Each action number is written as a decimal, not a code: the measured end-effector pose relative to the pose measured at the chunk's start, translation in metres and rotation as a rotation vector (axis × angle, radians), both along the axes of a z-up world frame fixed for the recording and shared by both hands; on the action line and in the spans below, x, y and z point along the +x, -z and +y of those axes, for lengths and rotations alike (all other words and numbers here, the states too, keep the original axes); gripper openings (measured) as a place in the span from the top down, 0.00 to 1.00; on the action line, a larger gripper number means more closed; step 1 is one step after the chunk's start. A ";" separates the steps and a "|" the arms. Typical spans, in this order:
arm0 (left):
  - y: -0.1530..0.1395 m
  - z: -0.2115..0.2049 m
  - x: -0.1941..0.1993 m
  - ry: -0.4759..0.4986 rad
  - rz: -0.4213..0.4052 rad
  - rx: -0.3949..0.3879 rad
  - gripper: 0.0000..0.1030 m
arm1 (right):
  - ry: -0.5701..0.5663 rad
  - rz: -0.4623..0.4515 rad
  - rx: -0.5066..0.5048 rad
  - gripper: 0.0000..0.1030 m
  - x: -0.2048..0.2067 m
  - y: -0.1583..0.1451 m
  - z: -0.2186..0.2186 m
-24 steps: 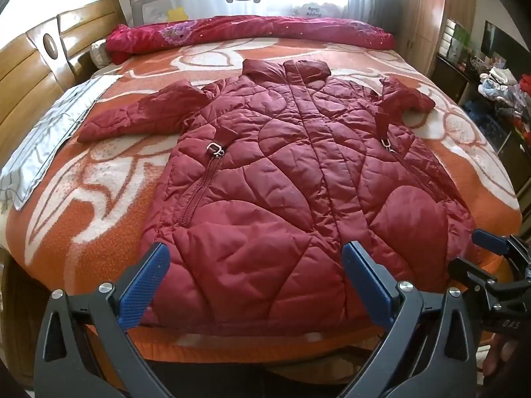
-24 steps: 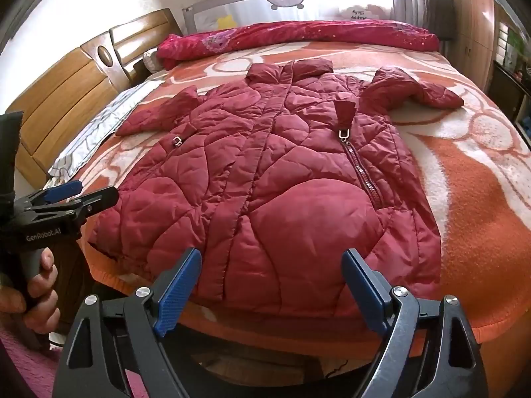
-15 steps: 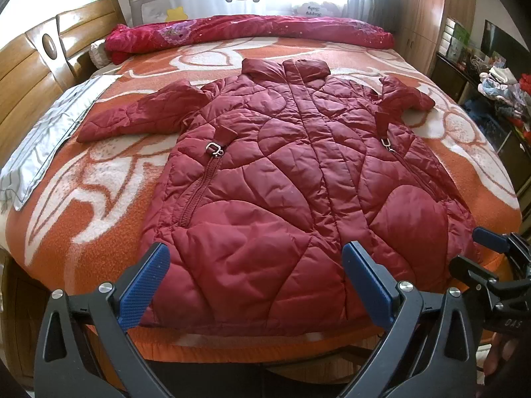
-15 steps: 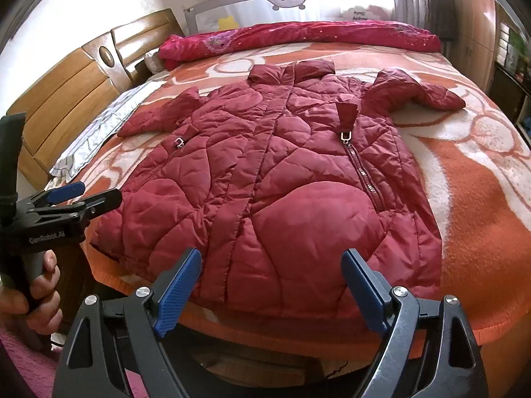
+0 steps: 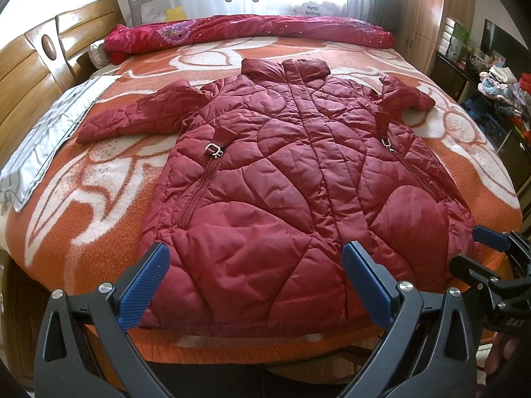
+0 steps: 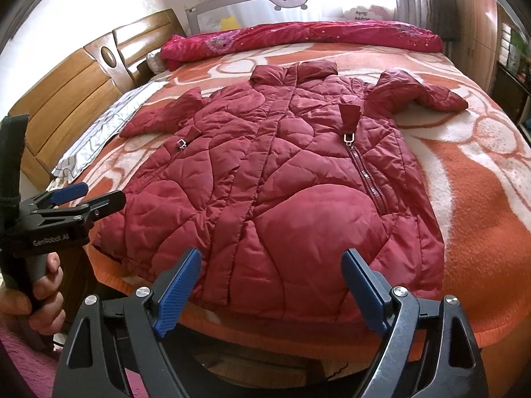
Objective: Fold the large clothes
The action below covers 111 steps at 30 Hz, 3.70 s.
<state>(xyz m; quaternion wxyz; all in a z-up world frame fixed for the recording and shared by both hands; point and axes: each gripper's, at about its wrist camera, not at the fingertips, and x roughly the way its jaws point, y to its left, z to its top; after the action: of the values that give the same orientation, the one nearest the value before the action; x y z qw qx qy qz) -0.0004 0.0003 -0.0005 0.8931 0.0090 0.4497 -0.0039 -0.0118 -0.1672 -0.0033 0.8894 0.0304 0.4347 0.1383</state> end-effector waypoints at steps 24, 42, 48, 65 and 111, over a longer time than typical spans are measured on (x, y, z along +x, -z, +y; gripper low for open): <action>0.014 0.000 0.007 0.001 0.045 0.019 0.00 | -0.002 0.017 -0.014 0.15 0.005 0.001 0.002; 0.025 0.006 0.026 0.008 0.050 -0.009 0.00 | 0.007 -0.018 0.091 0.15 0.024 0.003 0.001; 0.025 0.012 0.039 0.005 0.031 0.025 0.00 | 0.028 -0.063 0.121 0.15 0.041 0.001 -0.011; 0.018 0.022 0.100 -0.040 0.010 0.102 0.00 | 0.155 -0.044 0.132 0.15 0.110 -0.005 -0.083; 0.076 0.015 0.288 -0.109 0.221 0.061 0.00 | 0.707 0.080 0.530 0.72 0.424 0.105 -0.356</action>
<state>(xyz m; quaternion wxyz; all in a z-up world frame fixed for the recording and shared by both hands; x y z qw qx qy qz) 0.2880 0.0151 -0.0762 0.8364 0.0114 0.5450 0.0572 0.4124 -0.5232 -0.1084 0.8260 0.4094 0.3812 -0.0689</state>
